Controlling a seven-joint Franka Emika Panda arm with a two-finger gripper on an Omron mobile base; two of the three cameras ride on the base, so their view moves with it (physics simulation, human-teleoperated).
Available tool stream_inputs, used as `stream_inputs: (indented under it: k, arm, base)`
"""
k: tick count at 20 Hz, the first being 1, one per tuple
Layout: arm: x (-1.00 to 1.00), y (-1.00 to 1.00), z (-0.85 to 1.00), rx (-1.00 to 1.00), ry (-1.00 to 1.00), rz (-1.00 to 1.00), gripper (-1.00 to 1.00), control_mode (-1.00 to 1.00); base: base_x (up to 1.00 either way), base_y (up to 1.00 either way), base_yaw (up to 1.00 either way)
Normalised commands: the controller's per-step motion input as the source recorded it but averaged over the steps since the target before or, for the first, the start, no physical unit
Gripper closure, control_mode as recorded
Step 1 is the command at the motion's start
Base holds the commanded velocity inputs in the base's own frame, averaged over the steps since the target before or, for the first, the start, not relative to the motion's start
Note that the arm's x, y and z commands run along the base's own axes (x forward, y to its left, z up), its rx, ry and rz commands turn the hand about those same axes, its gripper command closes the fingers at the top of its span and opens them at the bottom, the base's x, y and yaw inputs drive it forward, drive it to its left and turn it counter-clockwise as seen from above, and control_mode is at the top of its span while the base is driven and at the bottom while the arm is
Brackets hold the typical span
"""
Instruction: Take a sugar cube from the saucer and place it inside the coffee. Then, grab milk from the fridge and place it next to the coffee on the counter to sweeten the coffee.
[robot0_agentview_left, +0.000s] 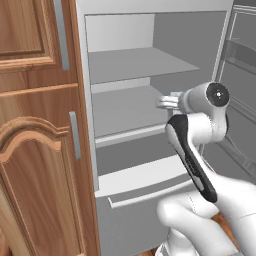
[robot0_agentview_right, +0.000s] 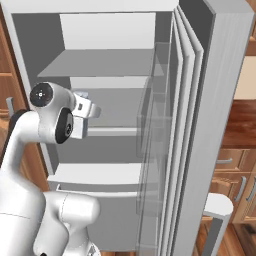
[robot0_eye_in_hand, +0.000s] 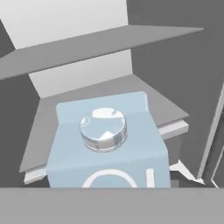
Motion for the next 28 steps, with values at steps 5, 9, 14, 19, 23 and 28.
stream_inputs:
  k: [5,9,14,19,23,28]
  arm:
    - [0.00,0.07,-0.07,0.06,-0.01,0.11,1.00,-1.00]
    - [-0.10,0.21,-0.30,-0.01,-0.07,0.09,1.00,-1.00]
    - [-0.29,0.18,-0.02,-0.06,-0.03,0.01,1.00,-1.00]
    - [-0.02,0.00,0.00,-0.02,0.01,-0.11,1.00,-1.00]
    - [0.00,0.00,0.00,-0.02,0.05,-0.12,1.00,-1.00]
    - [0.00,0.00,0.00,-0.01,0.01,-0.02,1.00,1.00]
  base:
    - [0.00,0.00,0.00]
    - [0.00,0.00,0.00]
    - [0.00,0.00,0.00]
    - [0.00,0.00,0.00]
    - [0.00,0.00,0.00]
    - [-0.36,0.00,-0.08]
